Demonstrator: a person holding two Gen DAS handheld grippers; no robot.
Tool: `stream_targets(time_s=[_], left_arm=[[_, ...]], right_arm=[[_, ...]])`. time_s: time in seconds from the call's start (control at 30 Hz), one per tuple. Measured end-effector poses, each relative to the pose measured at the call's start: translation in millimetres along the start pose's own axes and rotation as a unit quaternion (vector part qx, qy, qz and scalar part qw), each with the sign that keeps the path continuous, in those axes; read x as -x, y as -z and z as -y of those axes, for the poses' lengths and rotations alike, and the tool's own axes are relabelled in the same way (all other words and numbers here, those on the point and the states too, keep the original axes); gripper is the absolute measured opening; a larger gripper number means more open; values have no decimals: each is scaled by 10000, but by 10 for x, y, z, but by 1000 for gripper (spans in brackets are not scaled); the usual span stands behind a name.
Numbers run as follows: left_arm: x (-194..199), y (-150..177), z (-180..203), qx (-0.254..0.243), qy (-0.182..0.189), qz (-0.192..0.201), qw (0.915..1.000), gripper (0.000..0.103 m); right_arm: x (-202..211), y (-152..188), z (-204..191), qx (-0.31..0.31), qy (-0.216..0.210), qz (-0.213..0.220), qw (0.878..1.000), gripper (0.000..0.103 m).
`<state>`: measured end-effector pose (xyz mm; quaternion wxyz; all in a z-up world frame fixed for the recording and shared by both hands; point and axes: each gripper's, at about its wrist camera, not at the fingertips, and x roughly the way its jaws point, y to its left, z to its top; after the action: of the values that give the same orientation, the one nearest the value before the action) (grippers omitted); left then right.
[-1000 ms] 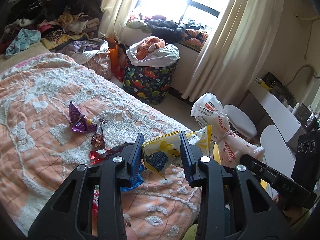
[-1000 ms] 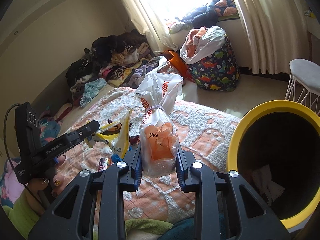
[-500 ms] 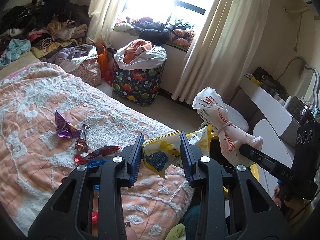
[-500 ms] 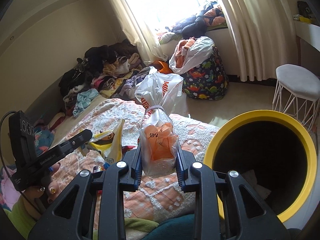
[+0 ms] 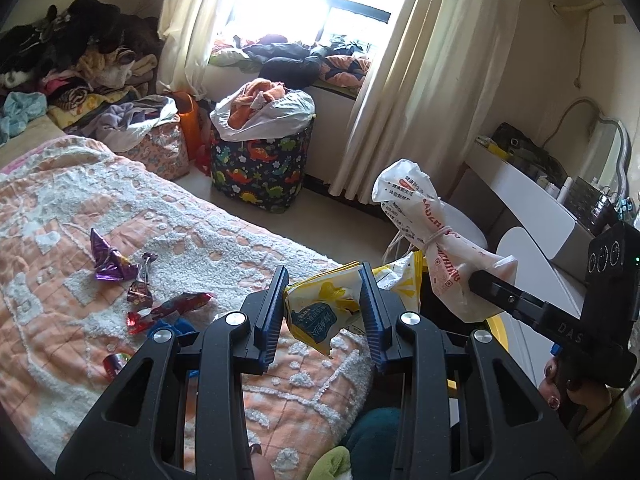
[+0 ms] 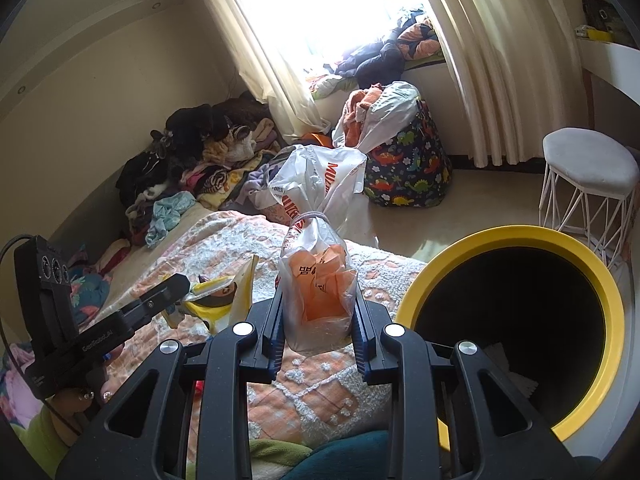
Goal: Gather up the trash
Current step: 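Carry the yellow snack bag and white plastic bag over the yellow bin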
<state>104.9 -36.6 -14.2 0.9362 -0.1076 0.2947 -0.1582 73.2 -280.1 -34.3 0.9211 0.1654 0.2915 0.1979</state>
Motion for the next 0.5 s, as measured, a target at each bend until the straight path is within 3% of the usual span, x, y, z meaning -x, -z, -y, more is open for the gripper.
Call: stream_targets(time_s=[0.5], left_arm=[[-235, 95, 390, -377, 268, -222, 9987, 28]], right_arm=[[231, -104, 322, -313, 536, 275, 9977, 26]])
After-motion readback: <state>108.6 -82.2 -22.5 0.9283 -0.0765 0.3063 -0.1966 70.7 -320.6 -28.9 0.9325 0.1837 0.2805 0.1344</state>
